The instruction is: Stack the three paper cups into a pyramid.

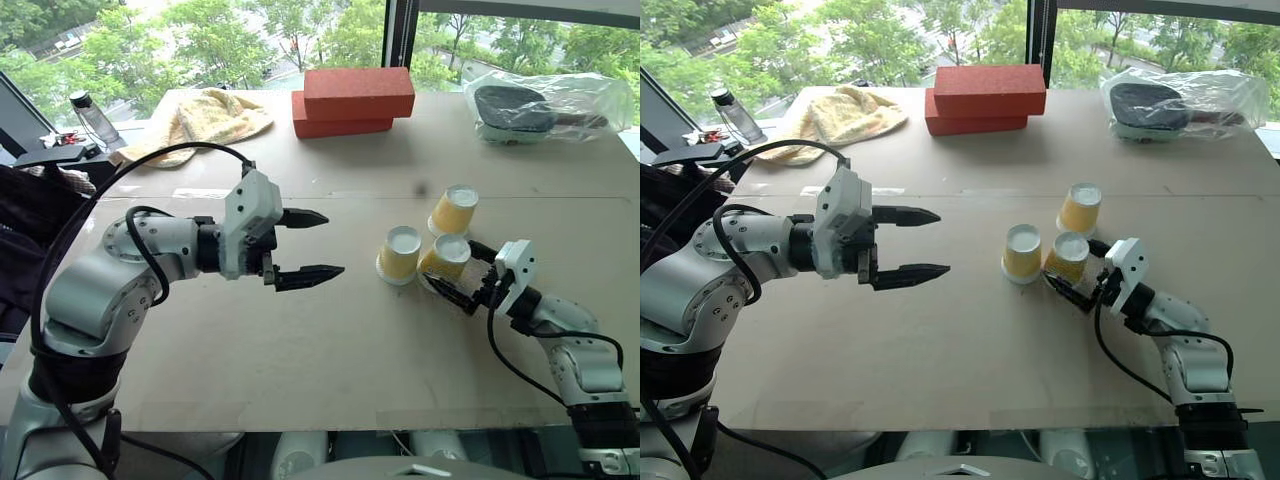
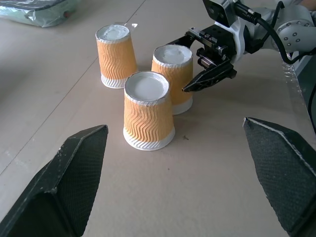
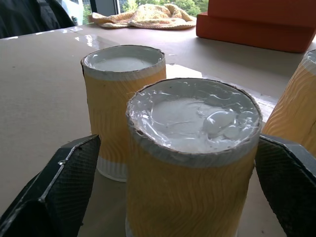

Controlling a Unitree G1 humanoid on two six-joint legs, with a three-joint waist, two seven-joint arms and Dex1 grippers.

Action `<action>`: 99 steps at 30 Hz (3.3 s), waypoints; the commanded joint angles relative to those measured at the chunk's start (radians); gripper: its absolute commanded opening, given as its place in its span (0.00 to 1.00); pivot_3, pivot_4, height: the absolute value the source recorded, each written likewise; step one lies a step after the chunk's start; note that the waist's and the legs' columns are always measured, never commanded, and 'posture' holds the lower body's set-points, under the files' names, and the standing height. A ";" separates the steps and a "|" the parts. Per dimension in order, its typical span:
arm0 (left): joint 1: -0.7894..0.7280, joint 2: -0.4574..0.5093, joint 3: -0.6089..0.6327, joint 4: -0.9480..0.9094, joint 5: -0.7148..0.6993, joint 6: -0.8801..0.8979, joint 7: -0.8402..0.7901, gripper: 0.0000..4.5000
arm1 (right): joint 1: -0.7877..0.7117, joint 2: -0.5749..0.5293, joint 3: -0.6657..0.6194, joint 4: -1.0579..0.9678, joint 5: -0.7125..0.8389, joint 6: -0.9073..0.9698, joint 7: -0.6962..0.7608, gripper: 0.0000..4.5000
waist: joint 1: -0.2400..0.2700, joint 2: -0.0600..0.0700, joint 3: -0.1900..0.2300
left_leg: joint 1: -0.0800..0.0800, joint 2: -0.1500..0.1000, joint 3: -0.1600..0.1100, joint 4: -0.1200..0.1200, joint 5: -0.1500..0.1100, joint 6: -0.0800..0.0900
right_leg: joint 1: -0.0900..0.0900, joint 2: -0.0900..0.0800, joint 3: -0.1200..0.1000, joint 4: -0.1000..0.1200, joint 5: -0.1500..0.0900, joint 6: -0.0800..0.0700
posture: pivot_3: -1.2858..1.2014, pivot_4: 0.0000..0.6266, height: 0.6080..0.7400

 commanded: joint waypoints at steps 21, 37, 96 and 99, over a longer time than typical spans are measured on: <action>-0.056 -0.033 0.105 -0.046 -0.140 0.054 0.139 1.00 | -0.347 -0.075 -0.156 0.400 0.083 -0.029 0.076 0.98 | -0.006 -0.003 0.003 | -0.001 0.000 0.002 0.000 0.000 0.000 | -0.002 0.000 0.002 0.000 0.000 0.000 | 0.52 0.24 0.93; -0.058 -0.043 0.135 -0.051 -0.192 0.084 0.237 1.00 | -0.574 -0.009 -0.093 0.727 -0.017 -0.095 0.170 0.98 | -0.005 -0.003 0.003 | -0.002 0.000 0.002 -0.001 0.001 -0.001 | -0.003 -0.001 0.003 0.001 0.000 0.000 | 0.52 0.24 0.93; -0.019 -0.034 0.049 0.001 -0.087 0.008 0.078 1.00 | -0.182 -0.266 -0.279 -0.157 0.439 0.487 0.270 0.98 | 0.005 -0.005 0.005 | -0.004 0.000 0.001 -0.001 0.000 0.000 | -0.004 -0.001 0.002 0.000 0.000 0.000 | 0.52 0.24 0.93; 0.146 -0.057 0.063 -0.026 -0.057 -0.009 0.126 1.00 | -0.037 -0.303 -0.370 -0.092 0.436 0.470 0.313 0.98 | 0.005 -0.005 0.005 | -0.003 0.000 0.002 -0.001 0.000 0.000 | -0.004 -0.001 0.002 0.000 0.000 0.000 | 0.52 0.24 0.93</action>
